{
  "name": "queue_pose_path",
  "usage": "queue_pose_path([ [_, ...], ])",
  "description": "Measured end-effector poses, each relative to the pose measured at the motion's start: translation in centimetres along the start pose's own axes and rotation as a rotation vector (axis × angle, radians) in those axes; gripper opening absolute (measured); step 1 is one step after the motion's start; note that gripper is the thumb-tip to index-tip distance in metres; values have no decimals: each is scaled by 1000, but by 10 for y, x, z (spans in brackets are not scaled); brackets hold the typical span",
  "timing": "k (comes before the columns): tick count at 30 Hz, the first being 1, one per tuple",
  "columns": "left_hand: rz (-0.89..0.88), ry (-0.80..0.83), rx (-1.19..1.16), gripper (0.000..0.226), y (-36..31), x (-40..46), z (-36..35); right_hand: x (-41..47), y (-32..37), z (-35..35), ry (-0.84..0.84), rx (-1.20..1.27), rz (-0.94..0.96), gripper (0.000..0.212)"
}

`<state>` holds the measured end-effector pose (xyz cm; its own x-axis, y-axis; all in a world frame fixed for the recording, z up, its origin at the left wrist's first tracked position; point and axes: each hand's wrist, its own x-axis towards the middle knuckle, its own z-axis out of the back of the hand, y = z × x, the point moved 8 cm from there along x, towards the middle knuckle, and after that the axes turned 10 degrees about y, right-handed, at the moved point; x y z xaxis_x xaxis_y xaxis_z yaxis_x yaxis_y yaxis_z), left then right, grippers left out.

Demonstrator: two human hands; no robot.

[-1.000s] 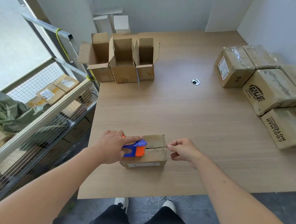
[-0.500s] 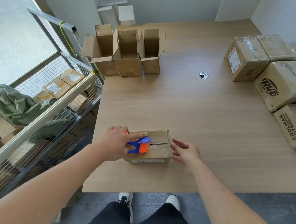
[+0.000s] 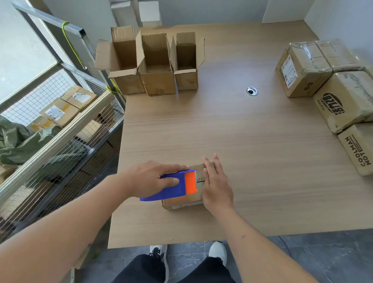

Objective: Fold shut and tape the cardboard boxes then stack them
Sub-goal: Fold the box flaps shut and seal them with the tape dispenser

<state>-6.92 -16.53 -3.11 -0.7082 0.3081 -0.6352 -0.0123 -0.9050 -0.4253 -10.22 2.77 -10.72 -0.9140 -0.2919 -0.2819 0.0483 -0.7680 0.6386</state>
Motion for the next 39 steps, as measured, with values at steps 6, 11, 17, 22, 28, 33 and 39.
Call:
queue_pose_path([
  [6,-59,92,-155,51,30,-23,-3,3,0,-1,21,-31,0,48],
  [11,-60,179,-259,47,92,-43,-13,4,1,-2,7,-74,-19,47],
  [17,-39,197,-349,45,142,-47,-35,3,3,-1,6,-194,-52,47],
  [22,-45,176,-251,47,121,-28,-39,-2,29,4,-143,-633,-151,53],
  [28,-71,116,-301,49,114,-16,-50,-28,70,-57,-44,-481,-318,81],
  [33,-71,110,-487,47,126,-15,-71,-32,62,-80,9,-432,-321,94],
  [39,-35,183,-433,43,147,-17,-95,-25,54,-71,112,-499,-200,97],
])
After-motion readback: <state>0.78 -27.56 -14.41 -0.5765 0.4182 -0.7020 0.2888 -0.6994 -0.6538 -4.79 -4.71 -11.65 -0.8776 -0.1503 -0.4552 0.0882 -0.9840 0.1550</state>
